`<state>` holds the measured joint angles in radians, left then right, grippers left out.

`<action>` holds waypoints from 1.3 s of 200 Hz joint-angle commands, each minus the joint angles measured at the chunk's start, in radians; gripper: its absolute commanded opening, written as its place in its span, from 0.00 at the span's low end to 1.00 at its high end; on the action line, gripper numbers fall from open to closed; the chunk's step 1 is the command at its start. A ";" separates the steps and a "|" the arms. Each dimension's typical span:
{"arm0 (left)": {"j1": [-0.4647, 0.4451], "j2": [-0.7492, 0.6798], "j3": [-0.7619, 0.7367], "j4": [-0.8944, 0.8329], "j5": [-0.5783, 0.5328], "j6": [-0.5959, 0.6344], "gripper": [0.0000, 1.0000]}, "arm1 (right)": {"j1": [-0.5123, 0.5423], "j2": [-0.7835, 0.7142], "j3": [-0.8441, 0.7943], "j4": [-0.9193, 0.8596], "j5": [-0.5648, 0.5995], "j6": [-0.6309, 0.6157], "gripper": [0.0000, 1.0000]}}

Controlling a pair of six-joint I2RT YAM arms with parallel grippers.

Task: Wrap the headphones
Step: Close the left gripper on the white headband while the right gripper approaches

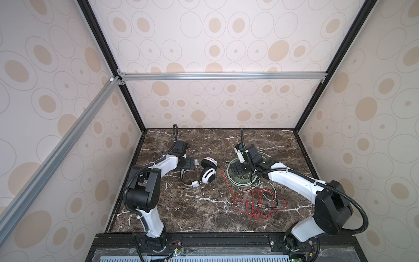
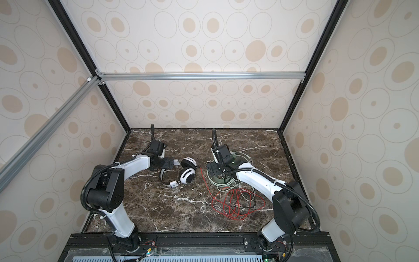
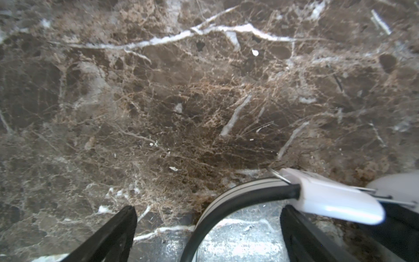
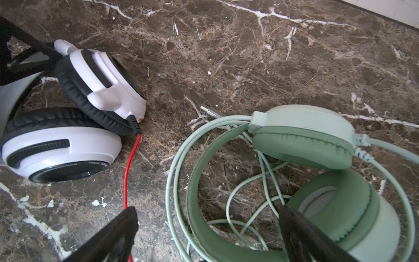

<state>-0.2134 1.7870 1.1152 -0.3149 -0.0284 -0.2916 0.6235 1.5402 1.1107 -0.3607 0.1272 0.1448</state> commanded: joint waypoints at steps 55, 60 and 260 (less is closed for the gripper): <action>0.015 0.000 0.020 -0.017 -0.014 0.022 0.98 | 0.049 0.034 0.050 -0.031 -0.019 0.001 1.00; 0.016 -0.005 0.019 -0.020 -0.017 0.023 0.98 | 0.051 0.035 0.049 -0.027 -0.023 0.003 1.00; 0.065 -0.010 -0.055 -0.012 0.042 -0.018 0.87 | 0.124 0.055 0.091 -0.026 -0.027 -0.043 1.00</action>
<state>-0.1551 1.7847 1.0916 -0.3214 -0.0021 -0.2909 0.7357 1.5848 1.1793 -0.3809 0.1047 0.1066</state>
